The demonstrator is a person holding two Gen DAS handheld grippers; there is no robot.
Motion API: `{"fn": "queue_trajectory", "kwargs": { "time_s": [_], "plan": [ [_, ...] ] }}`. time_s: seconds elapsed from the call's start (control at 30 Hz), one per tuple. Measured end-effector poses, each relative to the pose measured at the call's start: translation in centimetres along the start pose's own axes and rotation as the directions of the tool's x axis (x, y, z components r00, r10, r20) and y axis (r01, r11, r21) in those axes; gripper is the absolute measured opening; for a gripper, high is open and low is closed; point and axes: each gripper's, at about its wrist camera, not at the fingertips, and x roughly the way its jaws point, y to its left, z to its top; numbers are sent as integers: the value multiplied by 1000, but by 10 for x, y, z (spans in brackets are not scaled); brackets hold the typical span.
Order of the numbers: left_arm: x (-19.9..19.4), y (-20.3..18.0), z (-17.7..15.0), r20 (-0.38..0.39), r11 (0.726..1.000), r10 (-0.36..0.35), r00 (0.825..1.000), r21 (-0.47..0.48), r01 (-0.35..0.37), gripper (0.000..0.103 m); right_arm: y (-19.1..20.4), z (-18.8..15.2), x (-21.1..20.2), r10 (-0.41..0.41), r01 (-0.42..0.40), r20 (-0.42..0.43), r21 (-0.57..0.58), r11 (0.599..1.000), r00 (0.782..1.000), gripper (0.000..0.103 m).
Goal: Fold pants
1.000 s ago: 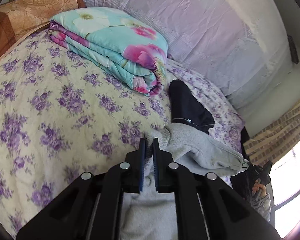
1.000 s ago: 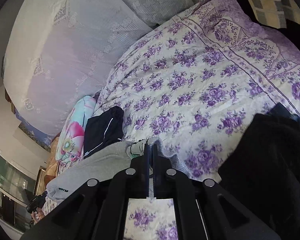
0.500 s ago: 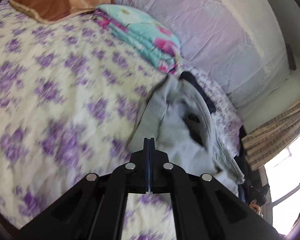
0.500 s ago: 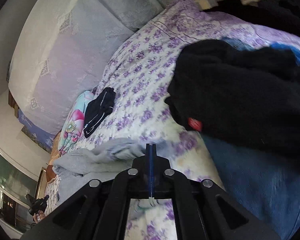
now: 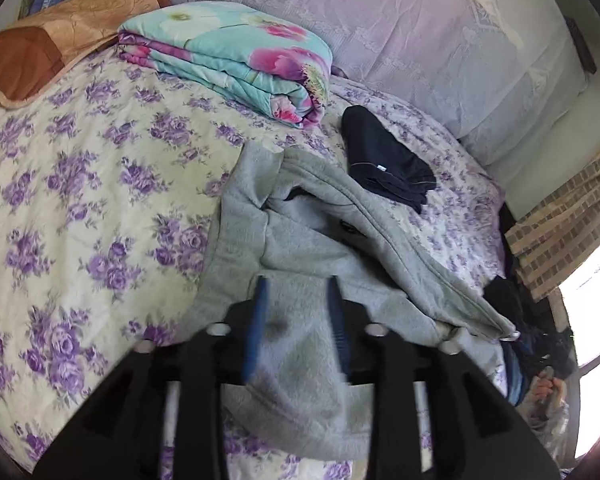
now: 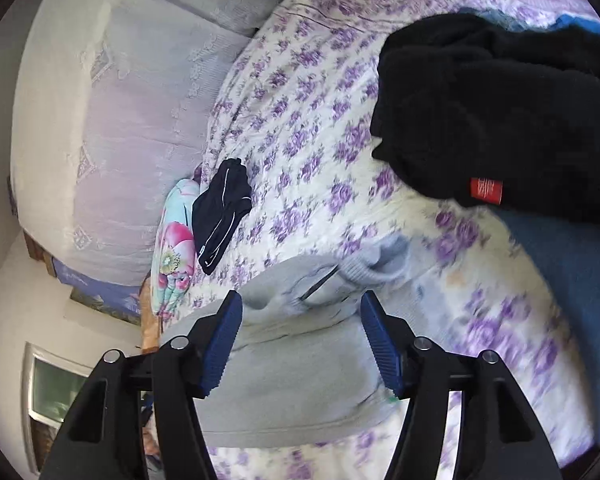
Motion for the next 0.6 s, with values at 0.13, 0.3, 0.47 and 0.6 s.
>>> {"fn": "queue_trajectory", "kwargs": {
  "time_s": [0.13,0.3,0.47,0.6],
  "plan": [
    [15,-16,9,-27,999,7,1000,41,-6,46,-14,-6,20,-28,48,-84,243,969,996,67],
    [30,-19,27,-56,999,-34,998,-20,33,52,-22,3,60,-61,96,-127,294,951,990,67],
    [33,-17,62,-57,986,-99,993,-140,90,69,-19,7,76,-64,81,-90,198,977,994,24],
    [55,-8,87,-109,953,-114,988,-291,78,69,-18,-1,69,-78,90,-86,144,985,993,22]
  ]
}}
